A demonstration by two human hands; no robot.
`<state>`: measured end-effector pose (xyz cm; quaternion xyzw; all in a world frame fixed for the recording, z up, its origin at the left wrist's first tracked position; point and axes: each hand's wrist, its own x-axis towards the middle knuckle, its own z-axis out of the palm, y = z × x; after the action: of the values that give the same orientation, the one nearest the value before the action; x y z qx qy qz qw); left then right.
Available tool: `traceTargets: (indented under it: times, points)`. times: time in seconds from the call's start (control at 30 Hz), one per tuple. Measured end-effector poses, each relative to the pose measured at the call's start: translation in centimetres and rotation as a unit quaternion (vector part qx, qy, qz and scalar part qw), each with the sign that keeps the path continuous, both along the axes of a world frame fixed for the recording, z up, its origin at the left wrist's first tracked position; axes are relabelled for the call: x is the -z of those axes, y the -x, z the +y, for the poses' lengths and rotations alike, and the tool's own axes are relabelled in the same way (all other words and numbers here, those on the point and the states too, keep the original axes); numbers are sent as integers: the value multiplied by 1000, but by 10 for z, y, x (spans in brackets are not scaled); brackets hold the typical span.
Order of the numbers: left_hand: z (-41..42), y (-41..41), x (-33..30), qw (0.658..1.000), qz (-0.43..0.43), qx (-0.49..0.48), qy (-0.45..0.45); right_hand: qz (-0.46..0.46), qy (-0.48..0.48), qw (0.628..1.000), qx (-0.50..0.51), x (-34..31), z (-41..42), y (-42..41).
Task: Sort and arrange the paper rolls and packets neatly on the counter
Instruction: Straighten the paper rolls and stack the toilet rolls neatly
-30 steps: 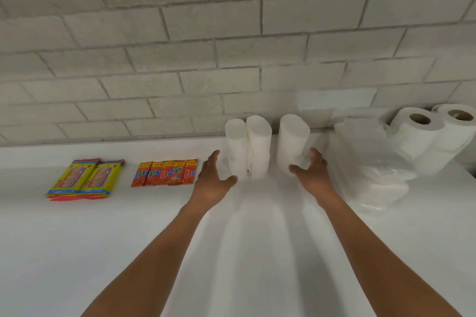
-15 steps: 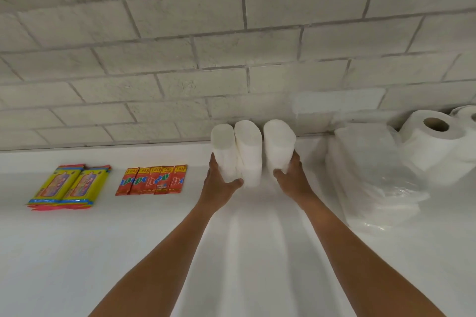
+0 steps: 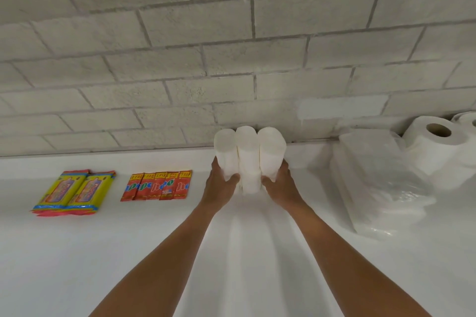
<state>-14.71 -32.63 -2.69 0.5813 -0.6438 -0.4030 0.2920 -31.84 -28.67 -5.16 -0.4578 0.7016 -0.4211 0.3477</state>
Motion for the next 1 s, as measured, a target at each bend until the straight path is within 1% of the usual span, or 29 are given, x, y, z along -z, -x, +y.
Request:
traceTargets:
  times: [0.1, 0.27, 0.5, 0.87, 1.0]
  points:
    - [-1, -5, -3, 1000, 12, 1, 13, -21, 14, 1000, 3, -1, -2, -1]
    - [-1, -6, -4, 1000, 8, 4, 22, -43, 7, 999, 13, -1, -5, -7]
    - [-1, -6, -5, 1000, 18, -14, 11, -29, 19, 999, -5, 2, -4, -9]
    - [1, -6, -11, 1000, 6, -7, -3, -36, -5, 999, -2, -6, -2, -12]
    - [-1, -9, -12, 1000, 3, 2, -17, -28, -9, 999, -27, -12, 1, -7]
